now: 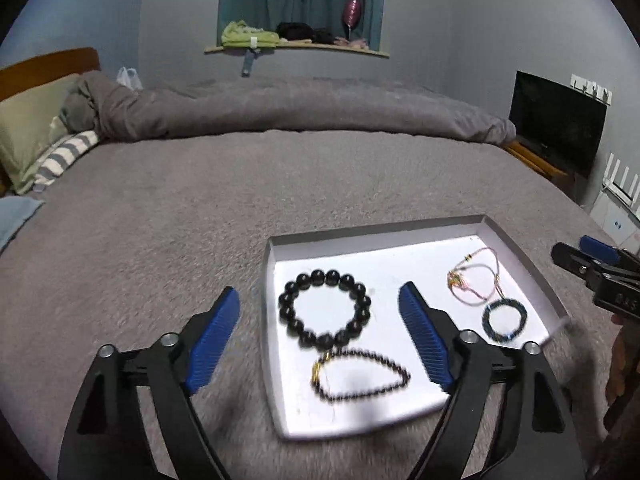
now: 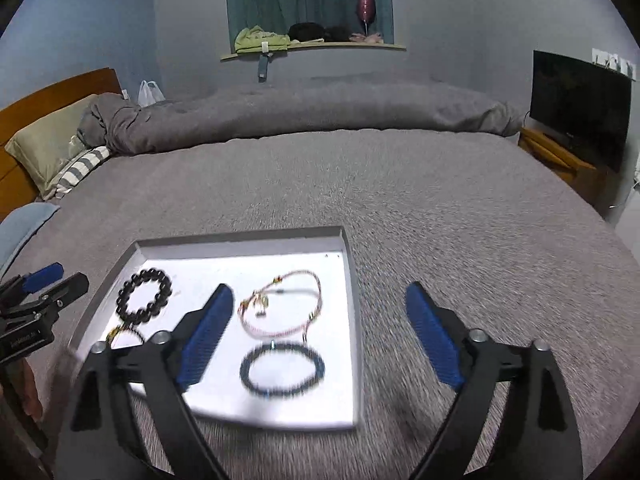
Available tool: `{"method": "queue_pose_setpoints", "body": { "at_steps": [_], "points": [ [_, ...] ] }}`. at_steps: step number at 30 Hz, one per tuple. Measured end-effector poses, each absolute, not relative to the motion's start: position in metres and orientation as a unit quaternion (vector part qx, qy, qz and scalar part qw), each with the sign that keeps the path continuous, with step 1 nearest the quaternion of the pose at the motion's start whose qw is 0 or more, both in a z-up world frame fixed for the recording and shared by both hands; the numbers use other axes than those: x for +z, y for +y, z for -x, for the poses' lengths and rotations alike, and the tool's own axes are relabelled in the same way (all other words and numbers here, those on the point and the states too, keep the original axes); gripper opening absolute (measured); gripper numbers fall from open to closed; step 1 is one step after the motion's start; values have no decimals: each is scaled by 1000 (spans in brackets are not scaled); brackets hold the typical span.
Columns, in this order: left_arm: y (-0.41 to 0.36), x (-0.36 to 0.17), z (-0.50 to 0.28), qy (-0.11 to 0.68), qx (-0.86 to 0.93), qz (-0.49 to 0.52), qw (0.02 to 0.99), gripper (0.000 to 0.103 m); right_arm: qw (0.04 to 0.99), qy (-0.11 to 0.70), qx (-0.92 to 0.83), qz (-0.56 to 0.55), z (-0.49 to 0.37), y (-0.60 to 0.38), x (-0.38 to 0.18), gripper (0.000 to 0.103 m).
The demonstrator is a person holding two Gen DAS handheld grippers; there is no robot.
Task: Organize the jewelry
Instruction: 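Move both tools back toward the pearl hair clip and hoop earrings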
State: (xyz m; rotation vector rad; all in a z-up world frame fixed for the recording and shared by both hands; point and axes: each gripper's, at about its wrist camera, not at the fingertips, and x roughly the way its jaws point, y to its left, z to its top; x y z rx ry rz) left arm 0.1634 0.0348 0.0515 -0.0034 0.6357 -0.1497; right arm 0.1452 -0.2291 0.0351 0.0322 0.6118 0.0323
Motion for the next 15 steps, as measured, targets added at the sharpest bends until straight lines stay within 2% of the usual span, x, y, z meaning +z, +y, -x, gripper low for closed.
{"method": "queue_pose_setpoints", "body": {
  "at_steps": [2, 10, 15],
  "points": [
    [36, 51, -146, 303, -70, 7, 950, 93, 955, 294, 19, -25, -131, -231, 37, 97],
    [25, 37, -96, 308, -58, -31, 949, 96, 959, 281, 10, -16, -83, -231, 30, 98],
    [39, 32, -72, 314, -64, -7, 947, 96, 961, 274, 16, -24, -58, -236, 26, 98]
  ]
}}
